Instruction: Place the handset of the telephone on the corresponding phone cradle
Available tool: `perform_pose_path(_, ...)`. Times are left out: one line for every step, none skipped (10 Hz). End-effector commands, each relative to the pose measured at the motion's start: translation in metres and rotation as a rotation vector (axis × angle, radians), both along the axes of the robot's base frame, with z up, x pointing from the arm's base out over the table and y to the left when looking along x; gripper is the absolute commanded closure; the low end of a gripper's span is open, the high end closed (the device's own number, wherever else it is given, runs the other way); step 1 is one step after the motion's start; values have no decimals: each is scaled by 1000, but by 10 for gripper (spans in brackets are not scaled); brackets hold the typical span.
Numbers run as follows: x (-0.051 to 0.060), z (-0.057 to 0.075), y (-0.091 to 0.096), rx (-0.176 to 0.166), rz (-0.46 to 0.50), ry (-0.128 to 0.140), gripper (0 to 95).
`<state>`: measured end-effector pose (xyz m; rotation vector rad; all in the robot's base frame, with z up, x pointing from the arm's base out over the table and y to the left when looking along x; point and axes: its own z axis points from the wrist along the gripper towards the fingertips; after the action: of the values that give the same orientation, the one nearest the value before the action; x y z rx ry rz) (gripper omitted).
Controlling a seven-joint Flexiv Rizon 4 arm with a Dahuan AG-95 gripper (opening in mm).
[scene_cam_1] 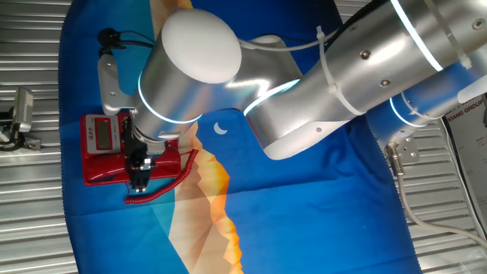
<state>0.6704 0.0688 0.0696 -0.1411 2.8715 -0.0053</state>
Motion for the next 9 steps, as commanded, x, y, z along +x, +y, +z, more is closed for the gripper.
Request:
perform_pose_path(0,1,1,13,8,-4,0)
perform_pose_path(0,1,1,28,3,-25,0)
perform_pose_path(0,1,1,43,4,-30,0)
perform_pose_path(0,1,1,56,13,-33,190)
perform_pose_path(0,1,1,55,20,-31,190)
perform_pose_path(0,1,1,56,17,-28,190)
perform_pose_path(0,1,1,55,13,-22,0)
perform_pose_path(0,1,1,55,10,-20,0)
perform_pose_path(0,1,1,57,8,-19,0)
